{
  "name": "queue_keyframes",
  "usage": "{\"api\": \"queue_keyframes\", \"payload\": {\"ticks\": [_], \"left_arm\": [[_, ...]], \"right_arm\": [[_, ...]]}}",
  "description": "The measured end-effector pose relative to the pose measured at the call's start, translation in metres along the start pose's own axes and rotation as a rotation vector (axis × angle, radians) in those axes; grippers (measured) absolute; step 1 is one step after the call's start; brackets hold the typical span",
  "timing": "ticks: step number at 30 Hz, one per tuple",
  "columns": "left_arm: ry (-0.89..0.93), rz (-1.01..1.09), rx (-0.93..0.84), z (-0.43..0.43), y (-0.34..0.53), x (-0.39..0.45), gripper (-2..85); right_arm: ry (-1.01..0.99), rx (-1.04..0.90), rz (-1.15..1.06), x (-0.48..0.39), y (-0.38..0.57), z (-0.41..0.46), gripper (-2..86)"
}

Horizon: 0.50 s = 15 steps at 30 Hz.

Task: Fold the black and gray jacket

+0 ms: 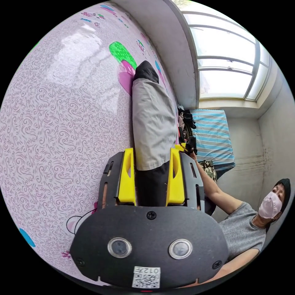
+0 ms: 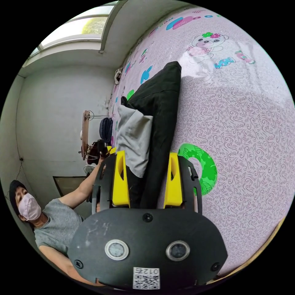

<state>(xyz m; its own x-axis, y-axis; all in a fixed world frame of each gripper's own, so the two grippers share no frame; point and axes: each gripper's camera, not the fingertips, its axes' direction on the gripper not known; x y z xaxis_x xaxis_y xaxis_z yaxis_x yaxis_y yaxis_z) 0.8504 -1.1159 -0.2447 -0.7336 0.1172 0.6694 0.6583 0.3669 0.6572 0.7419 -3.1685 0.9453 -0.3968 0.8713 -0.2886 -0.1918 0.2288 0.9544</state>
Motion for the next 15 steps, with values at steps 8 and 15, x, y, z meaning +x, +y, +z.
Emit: {"api": "queue_keyframes", "payload": {"ticks": [8,15], "left_arm": [[0.010,0.033,-0.044,-0.014,-0.008,0.012,14.7],[0.029,0.034,-0.047,-0.024,0.004,0.015,12.8]], "right_arm": [[-0.081,-0.113,-0.043,0.038,0.001,0.006,18.3],[-0.171,-0.102,-0.029,0.096,0.024,0.016,16.3]]}}
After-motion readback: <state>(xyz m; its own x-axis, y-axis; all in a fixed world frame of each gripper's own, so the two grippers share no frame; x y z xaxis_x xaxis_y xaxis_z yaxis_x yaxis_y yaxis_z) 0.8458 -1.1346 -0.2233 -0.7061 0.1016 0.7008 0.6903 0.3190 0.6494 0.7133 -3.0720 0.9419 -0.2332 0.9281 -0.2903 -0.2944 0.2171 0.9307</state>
